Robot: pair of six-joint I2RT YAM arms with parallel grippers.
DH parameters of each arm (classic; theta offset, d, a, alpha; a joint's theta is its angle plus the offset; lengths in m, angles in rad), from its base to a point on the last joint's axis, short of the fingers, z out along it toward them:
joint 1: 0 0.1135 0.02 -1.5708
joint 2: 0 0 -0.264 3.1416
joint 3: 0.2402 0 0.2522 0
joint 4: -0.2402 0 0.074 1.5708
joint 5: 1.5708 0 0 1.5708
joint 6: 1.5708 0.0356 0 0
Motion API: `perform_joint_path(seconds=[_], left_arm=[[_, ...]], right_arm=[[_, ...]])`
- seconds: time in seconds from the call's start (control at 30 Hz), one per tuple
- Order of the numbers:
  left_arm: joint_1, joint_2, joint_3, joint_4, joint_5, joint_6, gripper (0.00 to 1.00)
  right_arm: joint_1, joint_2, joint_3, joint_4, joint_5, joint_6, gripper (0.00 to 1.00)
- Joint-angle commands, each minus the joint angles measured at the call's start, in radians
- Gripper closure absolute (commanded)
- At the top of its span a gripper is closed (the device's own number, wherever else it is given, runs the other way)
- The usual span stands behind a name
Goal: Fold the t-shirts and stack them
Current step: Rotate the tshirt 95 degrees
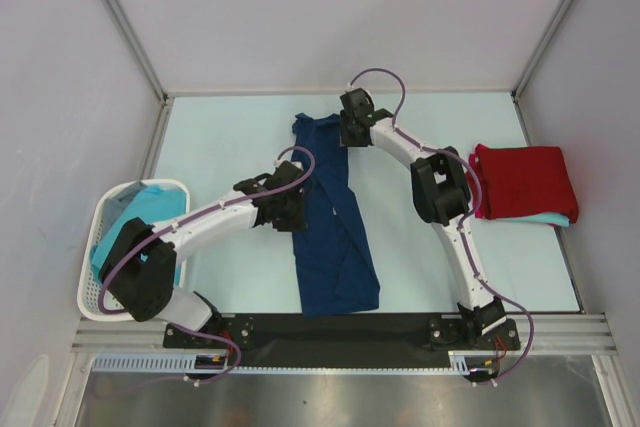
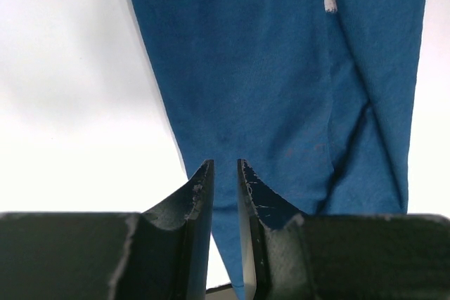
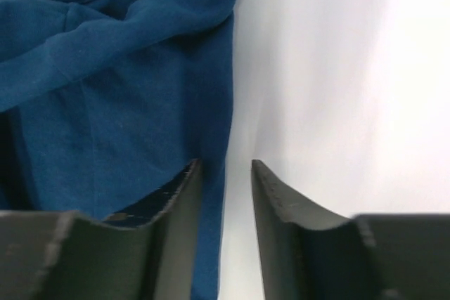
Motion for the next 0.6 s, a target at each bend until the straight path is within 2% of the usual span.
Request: perform_joint_path(seconds=[0.0,0.03,0.2,0.27,0.47,0.57], left_arm=[[-0.011,-0.014,0.001,-0.003,-0.014,-0.016,0.76],[-0.011,-0.014,0.001,-0.003,-0.014,-0.016,0.76],[-0.012,-0.010,0.002,-0.003,-0.014,-0.013,0.76],[-0.012,-0.008,0.002,-0.003,-0.012,-0.013,0.76],[-0.014,-0.002,0.002,-0.003,-0.012,-0.006,0.76],[-0.014,0.000,0.005,-0.001,-0.011,-0.004,0.76]], right_arm=[[0.001,0.019,0.042,0.013,-0.018,0.005,0.64],[0.002,0.020,0.044,0.013,-0.021,0.005,0.67],[-0.001,0.023,0.044,0.013,-0.034,0.010,0.69],[-0.001,0.023,0.044,0.012,-0.038,0.010,0.72],[-0.001,0.023,0.032,0.010,-0.043,0.010,0.87],[-0.002,0.019,0.030,0.007,-0.037,0.008,1.00]])
